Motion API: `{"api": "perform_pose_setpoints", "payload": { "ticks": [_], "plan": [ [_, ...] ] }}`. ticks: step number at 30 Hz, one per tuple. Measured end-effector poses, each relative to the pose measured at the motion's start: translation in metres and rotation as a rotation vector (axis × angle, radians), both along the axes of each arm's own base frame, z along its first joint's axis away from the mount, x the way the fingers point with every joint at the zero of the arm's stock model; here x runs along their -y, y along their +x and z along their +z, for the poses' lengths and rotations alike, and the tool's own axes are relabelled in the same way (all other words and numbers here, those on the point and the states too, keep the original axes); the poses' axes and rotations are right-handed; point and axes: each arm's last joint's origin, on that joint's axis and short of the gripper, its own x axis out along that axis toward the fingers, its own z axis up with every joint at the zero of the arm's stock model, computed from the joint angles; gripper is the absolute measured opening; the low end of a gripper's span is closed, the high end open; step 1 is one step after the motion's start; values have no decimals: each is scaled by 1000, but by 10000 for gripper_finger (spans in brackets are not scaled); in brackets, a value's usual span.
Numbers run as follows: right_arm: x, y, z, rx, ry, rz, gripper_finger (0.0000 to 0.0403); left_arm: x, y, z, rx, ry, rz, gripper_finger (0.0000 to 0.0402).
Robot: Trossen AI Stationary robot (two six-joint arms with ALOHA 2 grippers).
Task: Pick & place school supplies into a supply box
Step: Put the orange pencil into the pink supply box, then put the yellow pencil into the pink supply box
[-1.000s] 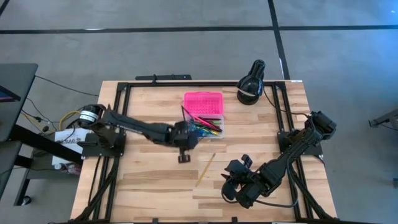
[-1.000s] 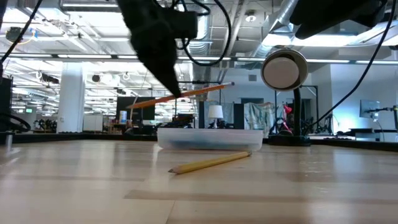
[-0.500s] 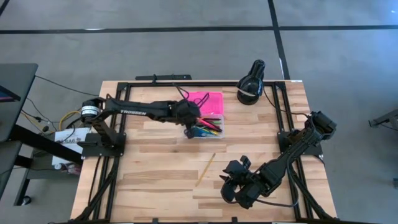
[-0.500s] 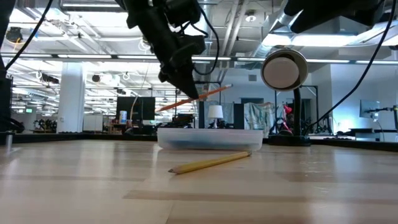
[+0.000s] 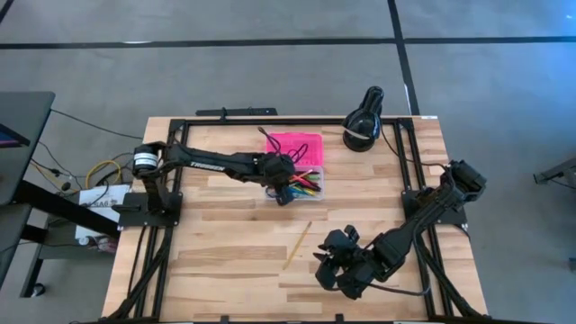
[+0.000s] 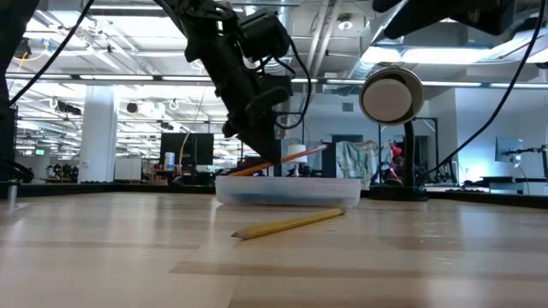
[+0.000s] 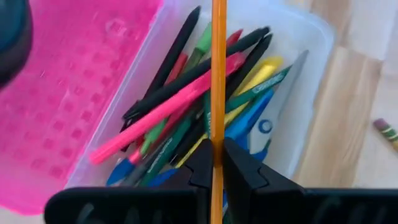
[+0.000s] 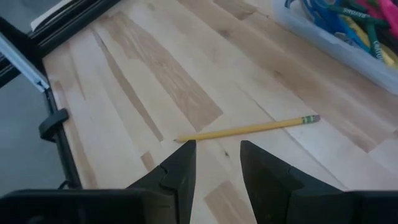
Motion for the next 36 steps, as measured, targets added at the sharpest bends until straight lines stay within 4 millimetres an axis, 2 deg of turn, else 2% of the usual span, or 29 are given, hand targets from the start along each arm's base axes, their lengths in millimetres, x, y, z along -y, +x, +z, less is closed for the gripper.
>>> {"api": "perform_pose_setpoints", "payload": {
  "ticks": [7, 15, 19, 22, 27, 32, 36],
  "plan": [
    [-4, -1, 1, 15, 14, 12, 117, -2, 0, 0, -8, 43, 1, 31],
    [-1, 0, 1, 10, 8, 3, 117, 0, 1, 0, -8, 54, -18, 125],
    [0, 1, 1, -2, -31, 39, 117, 2, 3, 5, -2, 10, -49, 157],
    [2, 3, 1, -15, -74, 73, 117, 10, 7, 25, 17, -14, -82, 168],
    [14, 13, 1, -45, -138, 136, 117, 35, 4, 75, 91, 23, -144, 170],
    [33, 29, 0, -117, -122, 263, 117, 58, -19, 123, 222, 92, -158, 171],
    [46, 41, 2, -116, -149, 354, 117, 76, -40, 147, 268, 102, -143, 171]
  ]
}}
